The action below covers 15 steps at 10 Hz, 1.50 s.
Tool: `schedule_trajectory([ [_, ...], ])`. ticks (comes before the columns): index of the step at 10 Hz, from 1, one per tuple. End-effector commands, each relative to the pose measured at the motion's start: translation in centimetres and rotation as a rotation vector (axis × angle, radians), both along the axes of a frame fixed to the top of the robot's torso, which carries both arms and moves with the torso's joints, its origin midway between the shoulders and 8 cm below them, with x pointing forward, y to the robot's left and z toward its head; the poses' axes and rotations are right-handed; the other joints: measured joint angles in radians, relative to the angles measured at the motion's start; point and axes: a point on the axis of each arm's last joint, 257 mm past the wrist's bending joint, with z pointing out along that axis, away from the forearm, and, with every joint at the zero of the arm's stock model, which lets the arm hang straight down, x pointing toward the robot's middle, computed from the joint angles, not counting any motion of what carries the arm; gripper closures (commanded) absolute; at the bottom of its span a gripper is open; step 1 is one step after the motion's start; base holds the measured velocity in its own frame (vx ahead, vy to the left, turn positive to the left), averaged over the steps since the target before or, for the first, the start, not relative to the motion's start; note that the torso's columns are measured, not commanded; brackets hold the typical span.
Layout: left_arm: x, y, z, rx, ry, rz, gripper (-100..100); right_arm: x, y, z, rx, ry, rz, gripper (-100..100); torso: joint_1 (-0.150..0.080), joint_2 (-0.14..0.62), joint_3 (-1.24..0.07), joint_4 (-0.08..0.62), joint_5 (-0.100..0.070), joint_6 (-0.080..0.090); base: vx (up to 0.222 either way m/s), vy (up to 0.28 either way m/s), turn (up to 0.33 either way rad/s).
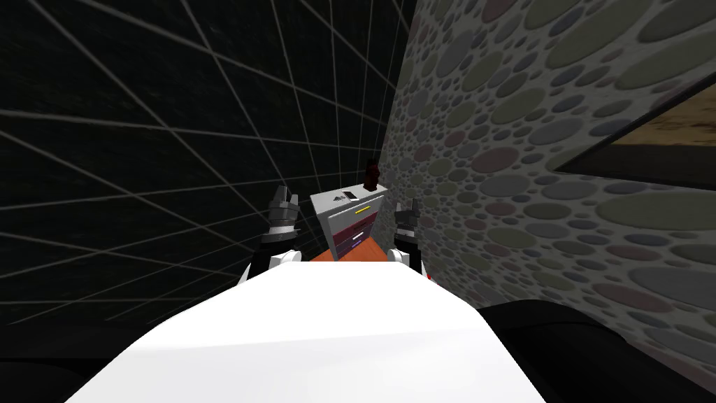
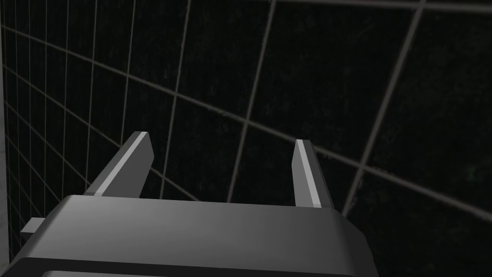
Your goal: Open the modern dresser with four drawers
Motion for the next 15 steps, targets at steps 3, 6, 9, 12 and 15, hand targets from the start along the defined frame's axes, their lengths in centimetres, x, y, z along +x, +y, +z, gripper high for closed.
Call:
schedule_trajectory([
  [3,0.0,0.0,0.0,0.0,0.0,0.0,0,0.0,0.0,0.0,0.0,0.0,0.0,0,0.0,0.175,-0.351,0.176,0.0,0.0,0.0,0.0,0.0],
  [6,0.0,0.0,0.0,0.0,0.0,0.0,0,0.0,0.0,0.0,0.0,0.0,0.0,0,0.0,0.396,-0.792,0.396,0.0,0.0,0.0,0.0,0.0],
  [9,0.0,0.0,0.0,0.0,0.0,0.0,0,0.0,0.0,0.0,0.0,0.0,0.0,0,0.0,0.618,-1.234,0.617,0.0,0.0,0.0,0.0,0.0],
  [12,0.0,0.0,0.0,0.0,0.0,0.0,0,1.4,1.3,-2.7,-0.11,0.099,0.036,-100,0.0,0.735,-1.47,0.734,0.0,0.0,-0.004,0.001,0.107],
  [15,0.0,0.0,0.0,0.0,0.0,0.0,0,3.3,2.3,-7.8,-0.231,0.259,0.054,-100,0.0,0.738,-1.476,0.738,0.0,0.0,-0.013,0.004,0.19],
])
